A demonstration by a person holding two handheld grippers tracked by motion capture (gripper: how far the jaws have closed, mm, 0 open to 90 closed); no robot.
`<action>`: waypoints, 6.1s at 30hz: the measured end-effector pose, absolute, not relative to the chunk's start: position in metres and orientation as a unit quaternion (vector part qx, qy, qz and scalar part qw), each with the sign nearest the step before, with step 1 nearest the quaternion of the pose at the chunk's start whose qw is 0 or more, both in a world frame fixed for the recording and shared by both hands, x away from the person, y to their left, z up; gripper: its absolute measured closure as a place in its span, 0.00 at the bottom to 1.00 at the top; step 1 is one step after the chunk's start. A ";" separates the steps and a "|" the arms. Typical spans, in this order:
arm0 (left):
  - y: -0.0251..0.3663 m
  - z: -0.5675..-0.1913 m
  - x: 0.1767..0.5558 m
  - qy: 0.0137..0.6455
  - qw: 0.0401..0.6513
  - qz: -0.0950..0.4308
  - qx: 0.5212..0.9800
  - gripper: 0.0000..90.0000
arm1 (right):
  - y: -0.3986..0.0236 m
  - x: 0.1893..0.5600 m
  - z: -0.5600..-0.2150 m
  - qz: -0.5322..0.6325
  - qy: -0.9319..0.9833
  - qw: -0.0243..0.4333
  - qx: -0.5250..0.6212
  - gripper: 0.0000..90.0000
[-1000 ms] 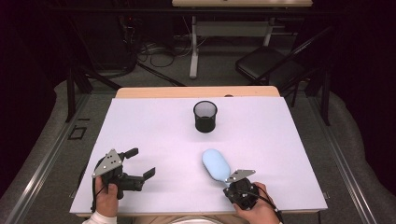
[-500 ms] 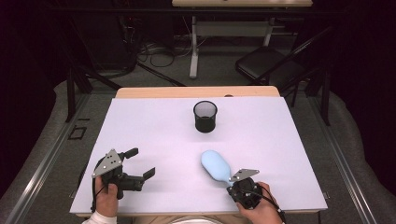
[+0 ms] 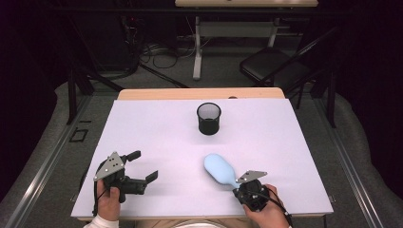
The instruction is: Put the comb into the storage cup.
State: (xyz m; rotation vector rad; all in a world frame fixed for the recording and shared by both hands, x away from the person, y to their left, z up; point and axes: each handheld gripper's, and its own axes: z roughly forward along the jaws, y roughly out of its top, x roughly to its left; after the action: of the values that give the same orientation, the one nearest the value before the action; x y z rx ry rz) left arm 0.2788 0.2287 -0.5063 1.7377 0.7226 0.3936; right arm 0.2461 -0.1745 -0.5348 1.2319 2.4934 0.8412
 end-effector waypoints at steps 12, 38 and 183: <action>0.229 -0.506 0.279 0.308 0.572 0.168 0.741 0.01 | -0.174 0.246 -0.535 0.289 0.851 0.115 0.422 1.00; 0.229 -0.506 0.279 0.308 0.573 0.168 0.741 0.01 | -0.179 0.245 -0.525 0.316 0.839 0.120 0.426 0.90; 0.229 -0.508 0.280 0.312 0.571 0.165 0.741 0.01 | -0.162 0.294 -0.542 0.233 0.880 0.096 0.403 0.36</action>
State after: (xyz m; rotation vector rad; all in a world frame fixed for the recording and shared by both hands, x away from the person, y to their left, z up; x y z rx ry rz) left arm 0.2796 0.2286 -0.5076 1.7389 0.7310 0.3868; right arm 0.2939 -0.1617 -0.5424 1.1946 2.6075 0.6898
